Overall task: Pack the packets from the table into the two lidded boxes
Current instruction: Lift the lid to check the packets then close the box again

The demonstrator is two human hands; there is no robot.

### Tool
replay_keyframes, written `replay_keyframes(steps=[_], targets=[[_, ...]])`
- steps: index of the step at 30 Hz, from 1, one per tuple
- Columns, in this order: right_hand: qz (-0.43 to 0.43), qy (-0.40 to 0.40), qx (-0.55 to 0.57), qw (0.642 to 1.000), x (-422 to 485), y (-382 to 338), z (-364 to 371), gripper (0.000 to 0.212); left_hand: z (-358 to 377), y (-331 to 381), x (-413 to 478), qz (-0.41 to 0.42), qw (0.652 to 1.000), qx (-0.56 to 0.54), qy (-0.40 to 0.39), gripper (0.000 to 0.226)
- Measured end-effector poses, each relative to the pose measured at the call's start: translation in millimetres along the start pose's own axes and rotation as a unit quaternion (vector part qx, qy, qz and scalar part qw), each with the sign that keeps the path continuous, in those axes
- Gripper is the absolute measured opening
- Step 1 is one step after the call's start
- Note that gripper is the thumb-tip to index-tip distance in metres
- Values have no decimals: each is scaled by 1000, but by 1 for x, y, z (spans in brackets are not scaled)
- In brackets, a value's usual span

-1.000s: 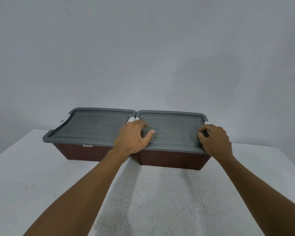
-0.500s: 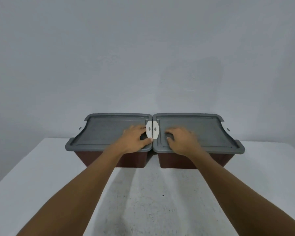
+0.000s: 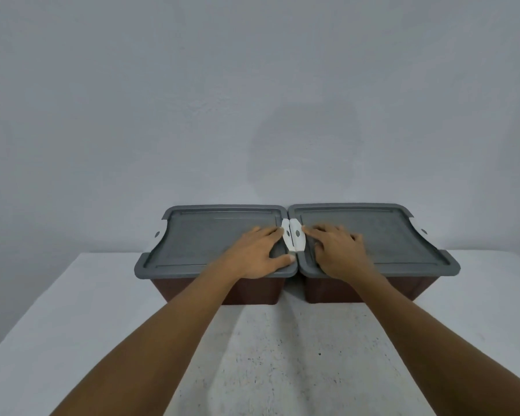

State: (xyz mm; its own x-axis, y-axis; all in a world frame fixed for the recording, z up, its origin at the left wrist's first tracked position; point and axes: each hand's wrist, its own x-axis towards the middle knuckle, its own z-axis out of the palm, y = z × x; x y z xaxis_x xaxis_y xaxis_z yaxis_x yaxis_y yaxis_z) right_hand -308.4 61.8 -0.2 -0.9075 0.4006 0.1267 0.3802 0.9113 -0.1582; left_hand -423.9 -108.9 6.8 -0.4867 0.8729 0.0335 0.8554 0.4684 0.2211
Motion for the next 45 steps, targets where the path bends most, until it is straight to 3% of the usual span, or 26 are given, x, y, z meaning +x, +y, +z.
replay_keyframes(steps=[14, 26, 45], targets=[[-16, 8, -14, 1000, -3, 0, 2, 49, 10, -4, 0, 13, 998, 27, 49, 78], [21, 7, 18, 1000, 2, -7, 2, 43, 13, 3, -4, 8, 996, 15, 89, 64], [-33, -8, 18, 999, -1, -5, 0, 47, 11, 2, -7, 5, 998, 25, 56, 67]])
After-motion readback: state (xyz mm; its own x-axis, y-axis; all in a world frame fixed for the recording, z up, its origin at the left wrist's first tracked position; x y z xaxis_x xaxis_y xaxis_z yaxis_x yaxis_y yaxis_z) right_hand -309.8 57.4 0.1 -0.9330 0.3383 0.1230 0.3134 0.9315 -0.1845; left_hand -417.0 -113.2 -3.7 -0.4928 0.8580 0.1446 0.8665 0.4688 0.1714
